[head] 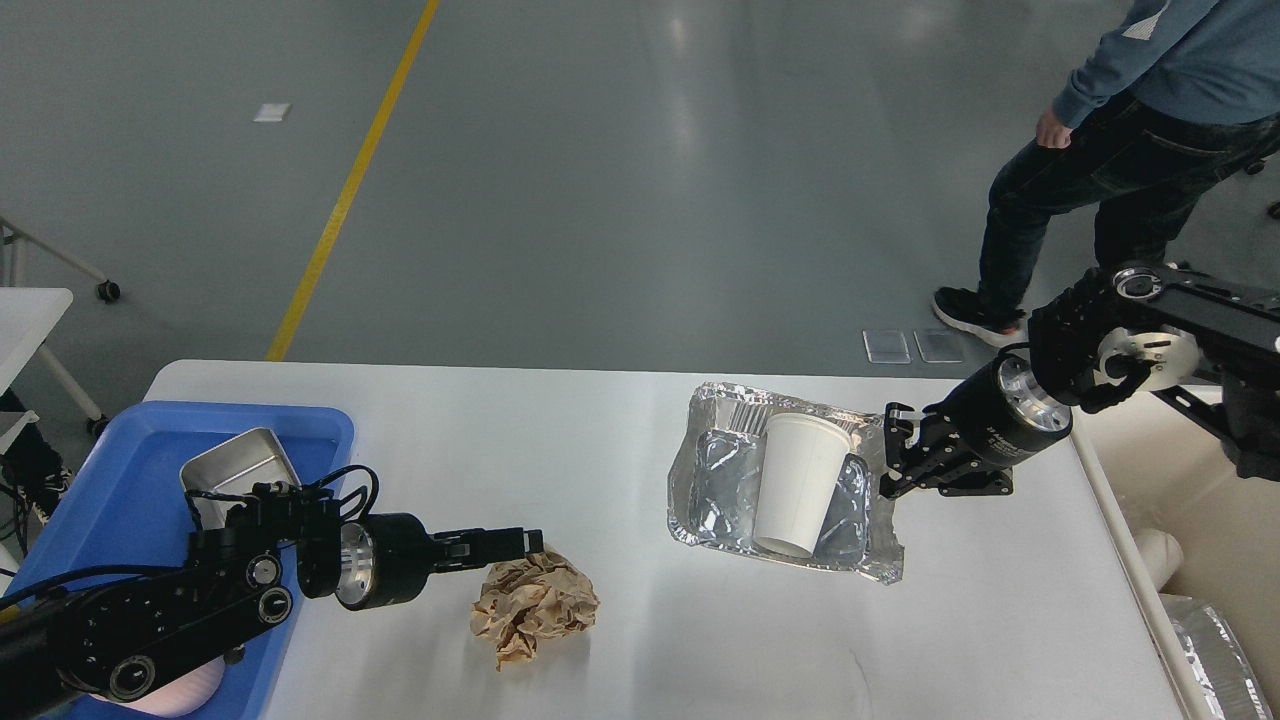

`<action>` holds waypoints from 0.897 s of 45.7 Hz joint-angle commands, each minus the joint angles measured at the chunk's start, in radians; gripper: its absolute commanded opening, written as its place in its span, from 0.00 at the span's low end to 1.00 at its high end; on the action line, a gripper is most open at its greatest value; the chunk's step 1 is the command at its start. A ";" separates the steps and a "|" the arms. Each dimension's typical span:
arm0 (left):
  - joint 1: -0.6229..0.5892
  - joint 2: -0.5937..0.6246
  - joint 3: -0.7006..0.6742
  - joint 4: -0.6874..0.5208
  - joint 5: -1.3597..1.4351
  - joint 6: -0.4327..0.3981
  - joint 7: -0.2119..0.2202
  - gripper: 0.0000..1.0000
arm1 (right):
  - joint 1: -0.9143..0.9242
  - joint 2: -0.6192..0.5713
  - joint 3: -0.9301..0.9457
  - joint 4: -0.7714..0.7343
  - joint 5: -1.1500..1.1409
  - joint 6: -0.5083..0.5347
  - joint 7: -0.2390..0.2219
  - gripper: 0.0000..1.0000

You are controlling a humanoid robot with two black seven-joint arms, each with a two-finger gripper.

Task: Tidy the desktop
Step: 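Reach the left gripper to the crumpled brown paper and grasp it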

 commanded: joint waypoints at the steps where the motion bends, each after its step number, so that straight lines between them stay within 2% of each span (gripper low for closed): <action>1: 0.006 0.015 0.002 0.000 0.005 -0.006 -0.003 0.91 | -0.001 -0.001 -0.001 0.000 0.000 -0.001 0.000 0.00; 10: 0.002 0.036 0.083 0.000 0.022 -0.009 -0.010 0.91 | -0.006 -0.001 0.001 0.000 0.000 -0.001 0.000 0.00; 14: 0.009 0.025 0.097 0.002 0.072 -0.003 -0.008 0.88 | -0.006 0.001 0.001 0.000 0.000 -0.001 0.000 0.00; 20: 0.018 0.021 0.100 0.000 0.178 0.000 -0.010 0.69 | -0.008 0.001 0.001 0.000 0.000 -0.001 0.000 0.00; 24: 0.021 0.015 0.100 0.002 0.191 0.000 -0.010 0.60 | -0.008 0.001 0.002 0.000 0.000 -0.001 0.000 0.00; 28: 0.022 0.013 0.100 0.000 0.192 0.000 -0.010 0.44 | -0.008 0.002 0.005 0.000 0.000 -0.001 0.000 0.00; 30: 0.022 0.009 0.100 0.002 0.192 0.000 -0.011 0.33 | -0.008 0.004 0.005 -0.002 0.000 -0.001 0.000 0.00; 35: 0.022 -0.001 0.088 0.000 0.189 0.003 -0.011 0.17 | -0.008 0.004 0.005 0.000 0.000 -0.001 0.002 0.00; 41: 0.021 -0.013 0.082 0.000 0.184 0.008 -0.013 0.07 | -0.008 0.005 0.005 -0.002 0.000 -0.001 0.000 0.00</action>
